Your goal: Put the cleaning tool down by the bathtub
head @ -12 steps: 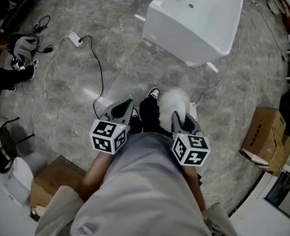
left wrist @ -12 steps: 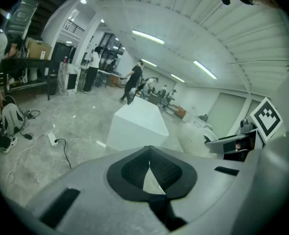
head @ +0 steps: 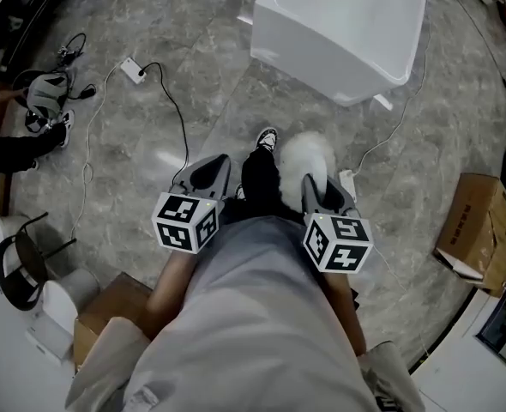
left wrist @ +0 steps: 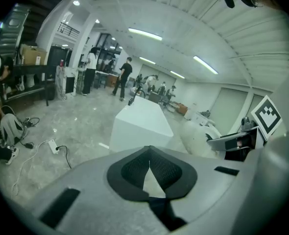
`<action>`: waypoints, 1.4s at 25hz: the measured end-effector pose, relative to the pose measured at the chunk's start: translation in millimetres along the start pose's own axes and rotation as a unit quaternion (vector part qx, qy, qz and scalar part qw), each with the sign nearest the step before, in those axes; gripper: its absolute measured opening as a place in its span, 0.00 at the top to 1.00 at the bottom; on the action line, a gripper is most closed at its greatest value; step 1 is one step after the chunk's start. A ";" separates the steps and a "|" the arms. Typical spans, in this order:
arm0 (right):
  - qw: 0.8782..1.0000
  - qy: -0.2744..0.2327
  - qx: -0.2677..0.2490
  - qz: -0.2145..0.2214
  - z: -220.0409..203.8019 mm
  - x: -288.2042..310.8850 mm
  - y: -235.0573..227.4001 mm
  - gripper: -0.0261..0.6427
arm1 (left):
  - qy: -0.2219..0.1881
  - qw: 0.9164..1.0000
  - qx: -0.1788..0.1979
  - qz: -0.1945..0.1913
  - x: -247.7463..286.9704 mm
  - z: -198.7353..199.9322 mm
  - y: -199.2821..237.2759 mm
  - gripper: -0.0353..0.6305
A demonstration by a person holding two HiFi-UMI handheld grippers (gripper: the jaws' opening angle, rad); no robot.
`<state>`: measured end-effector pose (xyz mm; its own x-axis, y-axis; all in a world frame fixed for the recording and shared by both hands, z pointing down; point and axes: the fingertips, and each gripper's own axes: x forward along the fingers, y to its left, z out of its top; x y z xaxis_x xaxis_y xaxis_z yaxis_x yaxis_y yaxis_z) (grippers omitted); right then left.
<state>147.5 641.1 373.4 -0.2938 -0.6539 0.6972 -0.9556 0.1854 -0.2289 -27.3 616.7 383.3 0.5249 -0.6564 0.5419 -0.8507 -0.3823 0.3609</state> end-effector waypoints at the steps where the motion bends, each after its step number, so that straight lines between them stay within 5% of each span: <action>1: 1.000 -0.001 0.008 0.002 6.6 6.3 -2.9 0.85 | 0.000 1.000 -0.001 0.000 5.4 6.7 3.7 0.94; 17: 0.997 -0.024 0.049 0.062 138.7 131.1 -49.7 0.85 | 0.021 0.998 0.054 0.002 125.6 130.7 46.0 0.94; 35: 0.994 -0.033 0.041 0.093 244.7 223.6 -107.3 0.85 | 0.011 0.998 0.060 0.000 231.5 228.1 59.2 0.94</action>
<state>189.4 295.5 387.6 -0.4613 -0.6610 0.5918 -0.8790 0.2499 -0.4061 37.1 293.8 357.0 0.5248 -0.6422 0.5586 -0.8470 -0.4588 0.2684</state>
